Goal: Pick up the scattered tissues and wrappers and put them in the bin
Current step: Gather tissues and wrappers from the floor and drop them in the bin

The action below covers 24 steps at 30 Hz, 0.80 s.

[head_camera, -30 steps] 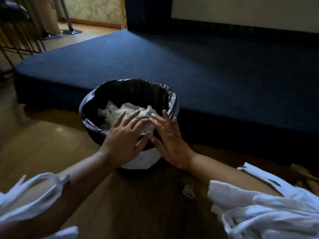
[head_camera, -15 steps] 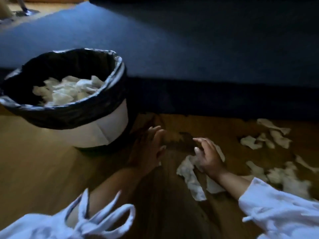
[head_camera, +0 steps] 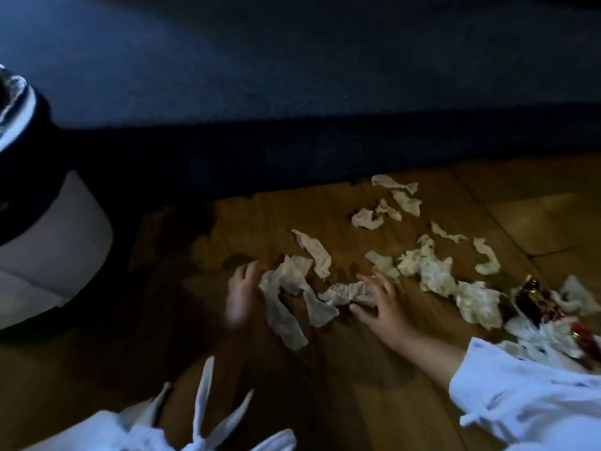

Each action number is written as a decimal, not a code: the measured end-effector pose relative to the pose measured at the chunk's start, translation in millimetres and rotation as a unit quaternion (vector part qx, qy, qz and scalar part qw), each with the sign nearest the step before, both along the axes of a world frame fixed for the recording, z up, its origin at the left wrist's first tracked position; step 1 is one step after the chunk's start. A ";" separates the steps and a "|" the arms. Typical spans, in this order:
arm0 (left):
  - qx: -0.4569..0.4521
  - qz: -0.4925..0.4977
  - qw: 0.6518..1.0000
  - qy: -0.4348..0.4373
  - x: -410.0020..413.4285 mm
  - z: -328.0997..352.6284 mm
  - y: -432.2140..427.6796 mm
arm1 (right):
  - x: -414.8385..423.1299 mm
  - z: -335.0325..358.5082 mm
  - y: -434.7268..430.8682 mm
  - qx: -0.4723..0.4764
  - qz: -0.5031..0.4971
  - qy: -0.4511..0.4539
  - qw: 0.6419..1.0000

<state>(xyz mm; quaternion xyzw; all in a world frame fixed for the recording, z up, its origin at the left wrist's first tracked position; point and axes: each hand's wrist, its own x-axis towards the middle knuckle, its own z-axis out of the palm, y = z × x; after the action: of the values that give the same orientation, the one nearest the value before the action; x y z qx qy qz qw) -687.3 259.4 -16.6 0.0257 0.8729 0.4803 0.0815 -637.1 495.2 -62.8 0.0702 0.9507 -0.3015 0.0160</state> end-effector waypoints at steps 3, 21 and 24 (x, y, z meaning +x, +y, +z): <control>-0.136 -0.063 0.988 0.030 -1.7 -18.6 10.9 | -11.4 -9.6 -2.9 -0.040 0.011 -0.079 0.996; -0.264 -0.159 0.951 -0.013 26.2 -59.1 29.1 | -48.8 3.5 52.5 0.081 -0.053 0.004 0.995; -0.129 -0.093 0.987 -0.008 18.7 -51.3 36.0 | -43.9 -5.5 45.5 0.173 -0.005 -0.045 0.984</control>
<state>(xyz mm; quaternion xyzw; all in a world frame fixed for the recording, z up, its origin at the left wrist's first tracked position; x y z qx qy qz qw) -668.6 295.4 -67.9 0.0925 0.9206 0.3545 0.1354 -681.0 540.7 -68.3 0.0900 0.9865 -0.1291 0.0450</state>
